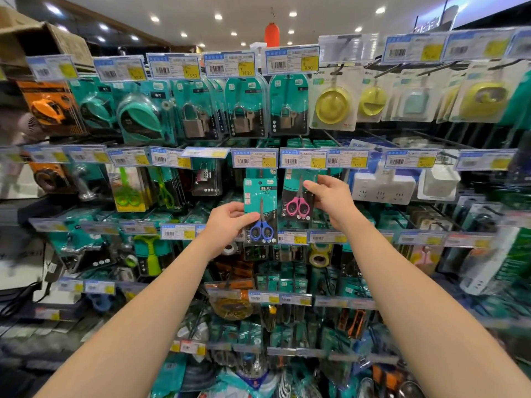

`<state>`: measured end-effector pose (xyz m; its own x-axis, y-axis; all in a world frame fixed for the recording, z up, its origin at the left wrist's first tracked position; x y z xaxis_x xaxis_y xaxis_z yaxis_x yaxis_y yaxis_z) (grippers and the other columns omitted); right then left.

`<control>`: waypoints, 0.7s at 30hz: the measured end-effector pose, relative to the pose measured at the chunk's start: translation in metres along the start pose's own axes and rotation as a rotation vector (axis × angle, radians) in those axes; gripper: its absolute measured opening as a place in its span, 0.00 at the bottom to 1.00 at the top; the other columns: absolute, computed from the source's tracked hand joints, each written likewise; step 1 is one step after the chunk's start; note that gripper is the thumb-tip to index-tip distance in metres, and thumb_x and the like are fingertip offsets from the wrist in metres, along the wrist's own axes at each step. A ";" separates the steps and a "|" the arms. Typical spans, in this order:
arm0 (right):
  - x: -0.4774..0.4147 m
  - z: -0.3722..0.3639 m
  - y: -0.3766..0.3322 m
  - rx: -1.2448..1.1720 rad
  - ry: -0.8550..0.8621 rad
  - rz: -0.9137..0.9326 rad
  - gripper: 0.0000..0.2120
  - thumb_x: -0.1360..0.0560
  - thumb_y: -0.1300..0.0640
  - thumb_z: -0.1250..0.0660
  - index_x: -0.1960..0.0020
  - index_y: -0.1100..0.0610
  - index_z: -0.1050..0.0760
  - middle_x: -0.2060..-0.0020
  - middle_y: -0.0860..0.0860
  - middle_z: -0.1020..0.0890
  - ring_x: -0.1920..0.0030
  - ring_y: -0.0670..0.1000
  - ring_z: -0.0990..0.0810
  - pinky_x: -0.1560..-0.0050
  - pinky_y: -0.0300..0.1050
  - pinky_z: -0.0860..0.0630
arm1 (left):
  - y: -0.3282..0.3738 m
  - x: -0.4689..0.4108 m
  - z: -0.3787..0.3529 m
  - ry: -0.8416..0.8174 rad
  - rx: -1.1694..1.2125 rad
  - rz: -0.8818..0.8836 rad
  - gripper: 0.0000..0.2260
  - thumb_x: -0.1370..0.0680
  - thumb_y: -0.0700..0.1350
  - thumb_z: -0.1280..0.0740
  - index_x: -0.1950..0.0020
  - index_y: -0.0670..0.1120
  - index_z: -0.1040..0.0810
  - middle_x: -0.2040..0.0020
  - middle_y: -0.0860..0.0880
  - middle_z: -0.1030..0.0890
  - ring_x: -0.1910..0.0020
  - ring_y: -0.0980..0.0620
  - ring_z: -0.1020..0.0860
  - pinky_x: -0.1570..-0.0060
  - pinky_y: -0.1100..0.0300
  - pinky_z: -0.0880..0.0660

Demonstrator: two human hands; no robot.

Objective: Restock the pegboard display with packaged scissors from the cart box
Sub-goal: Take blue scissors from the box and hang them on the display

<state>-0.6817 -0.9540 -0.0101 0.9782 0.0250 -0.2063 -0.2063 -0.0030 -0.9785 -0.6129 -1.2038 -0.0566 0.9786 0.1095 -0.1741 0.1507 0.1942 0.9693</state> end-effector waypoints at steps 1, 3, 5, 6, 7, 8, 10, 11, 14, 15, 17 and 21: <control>0.001 0.000 -0.002 0.002 -0.004 0.000 0.32 0.22 0.55 0.27 0.22 0.62 0.34 0.37 0.55 0.20 0.44 0.56 0.15 0.37 0.58 0.19 | -0.001 -0.001 -0.001 0.003 0.001 0.002 0.12 0.23 0.49 0.23 0.42 0.49 0.17 0.48 0.50 0.12 0.47 0.50 0.14 0.54 0.57 0.22; -0.002 0.001 -0.002 0.032 0.004 0.001 0.31 0.21 0.55 0.27 0.23 0.62 0.33 0.35 0.56 0.21 0.42 0.56 0.16 0.37 0.58 0.20 | -0.001 -0.001 -0.004 0.000 0.017 -0.002 0.12 0.23 0.47 0.24 0.41 0.48 0.17 0.48 0.50 0.12 0.46 0.49 0.14 0.51 0.56 0.20; -0.005 0.004 -0.002 0.066 0.017 0.009 0.28 0.22 0.54 0.27 0.25 0.62 0.29 0.36 0.56 0.19 0.41 0.56 0.17 0.39 0.55 0.20 | -0.002 -0.001 -0.006 -0.003 0.027 0.000 0.12 0.23 0.46 0.24 0.41 0.48 0.17 0.49 0.50 0.12 0.46 0.49 0.14 0.48 0.54 0.18; -0.008 0.006 -0.002 0.083 0.026 0.012 0.26 0.22 0.55 0.27 0.27 0.62 0.28 0.39 0.55 0.18 0.44 0.53 0.16 0.43 0.52 0.19 | -0.002 -0.001 -0.007 -0.003 0.021 0.003 0.12 0.23 0.47 0.23 0.41 0.48 0.17 0.49 0.50 0.12 0.46 0.49 0.14 0.46 0.52 0.18; -0.009 0.006 -0.003 0.106 0.030 0.016 0.24 0.22 0.55 0.27 0.29 0.62 0.26 0.41 0.54 0.17 0.48 0.51 0.17 0.48 0.48 0.20 | -0.002 -0.002 -0.008 -0.005 0.015 0.006 0.12 0.23 0.47 0.23 0.41 0.48 0.17 0.49 0.50 0.12 0.46 0.48 0.14 0.46 0.50 0.18; -0.012 0.007 -0.003 0.127 0.039 0.016 0.24 0.22 0.55 0.27 0.29 0.62 0.26 0.41 0.54 0.18 0.48 0.50 0.17 0.50 0.46 0.22 | -0.001 -0.002 -0.010 -0.007 0.018 0.008 0.12 0.23 0.47 0.23 0.42 0.48 0.17 0.49 0.50 0.12 0.46 0.48 0.14 0.47 0.50 0.18; -0.019 0.007 -0.004 0.164 0.062 0.002 0.28 0.23 0.53 0.26 0.27 0.62 0.28 0.38 0.54 0.20 0.44 0.53 0.18 0.44 0.50 0.21 | 0.002 -0.001 -0.015 -0.008 0.034 0.005 0.11 0.23 0.46 0.24 0.42 0.48 0.17 0.49 0.49 0.12 0.47 0.48 0.14 0.54 0.56 0.20; -0.022 0.007 -0.004 0.174 0.069 -0.009 0.28 0.23 0.52 0.25 0.27 0.61 0.28 0.38 0.54 0.20 0.43 0.54 0.19 0.42 0.52 0.21 | 0.004 -0.001 -0.017 -0.008 0.040 0.004 0.11 0.23 0.46 0.24 0.42 0.48 0.17 0.48 0.48 0.12 0.47 0.49 0.14 0.55 0.59 0.21; -0.035 0.006 -0.002 0.188 0.113 -0.058 0.21 0.24 0.51 0.24 0.36 0.57 0.25 0.41 0.53 0.21 0.43 0.54 0.22 0.45 0.50 0.25 | 0.006 0.000 -0.024 -0.020 0.060 0.006 0.11 0.23 0.45 0.24 0.42 0.47 0.18 0.47 0.47 0.12 0.47 0.49 0.14 0.55 0.62 0.23; -0.039 0.005 -0.001 0.181 0.129 -0.067 0.18 0.25 0.52 0.23 0.40 0.56 0.25 0.42 0.53 0.21 0.43 0.54 0.22 0.44 0.50 0.25 | 0.005 0.000 -0.025 -0.023 0.064 0.008 0.10 0.22 0.45 0.24 0.42 0.47 0.18 0.47 0.47 0.12 0.47 0.49 0.14 0.55 0.61 0.22; -0.046 0.003 0.001 0.158 0.159 -0.081 0.15 0.25 0.54 0.22 0.45 0.56 0.25 0.41 0.54 0.21 0.41 0.55 0.22 0.39 0.51 0.25 | 0.005 -0.001 -0.028 -0.030 0.086 0.022 0.10 0.22 0.44 0.24 0.42 0.47 0.18 0.47 0.47 0.12 0.48 0.50 0.14 0.55 0.62 0.21; -0.063 -0.001 0.011 0.146 0.148 -0.111 0.16 0.29 0.53 0.19 0.51 0.57 0.24 0.38 0.55 0.19 0.38 0.56 0.21 0.31 0.57 0.25 | 0.005 -0.003 -0.032 -0.032 0.119 0.042 0.09 0.23 0.43 0.24 0.44 0.48 0.18 0.47 0.48 0.12 0.48 0.52 0.14 0.57 0.67 0.21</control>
<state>-0.7457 -0.9567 -0.0074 0.9858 -0.1300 -0.1064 -0.0885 0.1367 -0.9866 -0.6194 -1.1714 -0.0565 0.9882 0.0833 -0.1288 0.1229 0.0725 0.9898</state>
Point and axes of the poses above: each hand's wrist, its own x-axis away from the middle knuckle, its own z-axis out of the back of the hand, y = z × x, the point moved 2 cm from there along -x, towards the middle knuckle
